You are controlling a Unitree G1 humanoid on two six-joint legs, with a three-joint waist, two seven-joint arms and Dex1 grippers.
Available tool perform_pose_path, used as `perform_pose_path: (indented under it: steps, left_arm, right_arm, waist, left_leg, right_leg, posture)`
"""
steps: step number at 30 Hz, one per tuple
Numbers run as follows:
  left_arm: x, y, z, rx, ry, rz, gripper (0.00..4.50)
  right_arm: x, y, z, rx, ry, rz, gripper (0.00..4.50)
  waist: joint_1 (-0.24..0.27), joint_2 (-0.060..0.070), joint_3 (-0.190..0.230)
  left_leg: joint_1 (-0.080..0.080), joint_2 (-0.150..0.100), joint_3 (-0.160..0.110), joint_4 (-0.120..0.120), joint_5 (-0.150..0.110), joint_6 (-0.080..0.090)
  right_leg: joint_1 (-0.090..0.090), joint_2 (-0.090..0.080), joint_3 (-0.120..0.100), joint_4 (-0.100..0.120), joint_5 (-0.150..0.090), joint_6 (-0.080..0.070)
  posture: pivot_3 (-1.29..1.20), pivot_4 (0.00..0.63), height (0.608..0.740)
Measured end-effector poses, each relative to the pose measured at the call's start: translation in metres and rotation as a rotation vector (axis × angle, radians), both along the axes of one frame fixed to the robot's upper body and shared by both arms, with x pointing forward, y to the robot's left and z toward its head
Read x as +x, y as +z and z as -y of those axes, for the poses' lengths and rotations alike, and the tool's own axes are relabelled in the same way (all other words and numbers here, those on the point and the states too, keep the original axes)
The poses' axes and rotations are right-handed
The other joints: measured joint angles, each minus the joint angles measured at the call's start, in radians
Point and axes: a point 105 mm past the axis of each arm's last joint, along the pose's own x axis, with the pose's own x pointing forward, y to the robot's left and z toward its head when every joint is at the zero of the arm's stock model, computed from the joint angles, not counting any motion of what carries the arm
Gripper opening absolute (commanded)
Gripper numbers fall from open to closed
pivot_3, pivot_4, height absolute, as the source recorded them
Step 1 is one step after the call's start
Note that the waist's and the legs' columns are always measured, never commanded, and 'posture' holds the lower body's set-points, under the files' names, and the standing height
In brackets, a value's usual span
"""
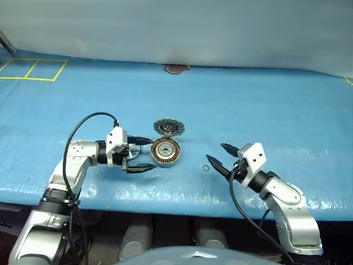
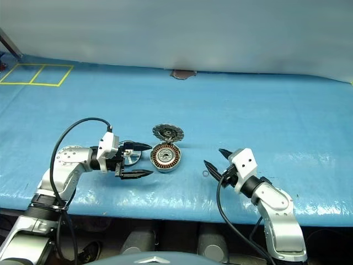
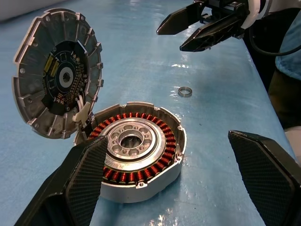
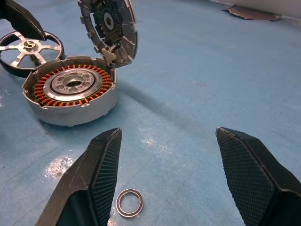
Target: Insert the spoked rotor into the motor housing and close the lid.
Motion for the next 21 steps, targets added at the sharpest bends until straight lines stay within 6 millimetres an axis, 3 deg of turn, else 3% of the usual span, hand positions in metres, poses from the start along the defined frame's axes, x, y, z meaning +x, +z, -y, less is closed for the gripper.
perform_pose_path:
  steps: [6,11,21]
  left_arm:
    - [0.001,-0.007,-0.001,0.019,0.004,0.033,4.5]
    - [0.003,-0.011,0.003,-0.012,0.027,0.043,4.5]
    - [0.004,-0.011,0.003,-0.019,0.041,0.043,4.5]
  right_arm:
    - [-0.007,-0.018,-0.01,0.007,0.023,-0.06,3.36]
    - [-0.009,-0.036,-0.01,-0.001,0.008,-0.119,3.36]
    - [-0.015,-0.054,-0.007,-0.052,0.001,-0.17,3.36]
  waist:
    - [0.004,0.0,0.0]
    - [0.004,0.0,0.0]
    - [0.004,0.0,0.0]
  left_leg:
    - [0.0,0.0,0.0,0.0,0.0,0.0]
    - [0.0,0.0,0.0,0.0,0.0,0.0]
    - [0.0,0.0,0.0,0.0,0.0,0.0]
  right_leg:
    - [0.0,0.0,0.0,0.0,0.0,0.0]
    - [0.0,0.0,0.0,0.0,0.0,0.0]
    - [0.0,0.0,0.0,0.0,0.0,0.0]
  posture:
    - [0.0,0.15,0.74]
    - [0.0,0.15,0.74]
    - [0.0,0.15,0.74]
